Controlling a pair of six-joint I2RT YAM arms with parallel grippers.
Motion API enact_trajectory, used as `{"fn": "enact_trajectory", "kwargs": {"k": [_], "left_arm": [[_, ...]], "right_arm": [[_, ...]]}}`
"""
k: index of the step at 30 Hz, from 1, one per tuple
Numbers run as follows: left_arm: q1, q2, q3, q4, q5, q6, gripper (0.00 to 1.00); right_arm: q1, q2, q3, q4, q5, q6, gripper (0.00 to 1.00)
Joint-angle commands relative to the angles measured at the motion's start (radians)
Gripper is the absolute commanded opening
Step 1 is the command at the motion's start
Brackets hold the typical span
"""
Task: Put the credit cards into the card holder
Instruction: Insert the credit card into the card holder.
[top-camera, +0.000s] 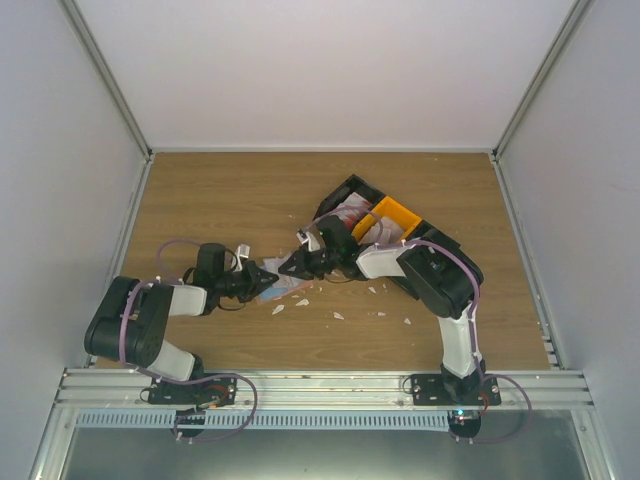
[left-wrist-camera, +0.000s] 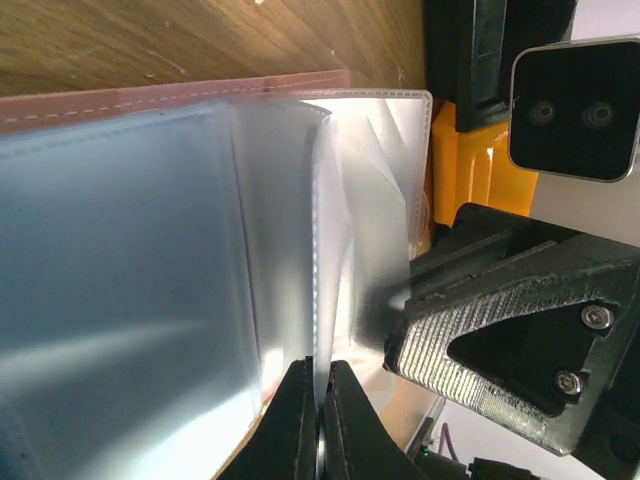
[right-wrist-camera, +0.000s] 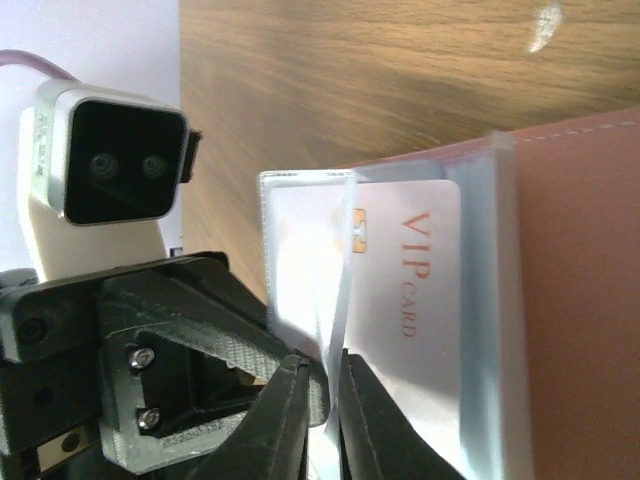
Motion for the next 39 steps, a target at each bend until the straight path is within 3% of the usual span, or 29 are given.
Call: {"fn": "enact_trajectory", "kwargs": {"k": [1,4,6,17,39], "left_arm": [[0.006,-0.006,0.004,-0.019,-0.025,0.051,0.00],[0.007,-0.038,0.017,-0.078,-0.046,0.082,0.00],[0.007,-0.056,0.024,-0.118,-0.057,0.099,0.00],[0.007,-0.158,0.057,-0.322,-0.142,0.148,0.00],[0.004,-0.070,0.182,-0.409,-0.085,0.254,0.31]], "right_arm": [[-0.003,-0.035,0.012,-0.091,0.070,-0.090,0.17],[-0.003,-0.056,0.029,-0.169,0.133,-0.149,0.33],[-0.001,-0.058,0.050,-0.230,0.183,-0.188,0.36],[0.007,-0.028,0.115,-0.373,0.276,-0.270,0.34],[0.016,-0.175,0.106,-0.332,0.313,-0.284,0.35]]}}
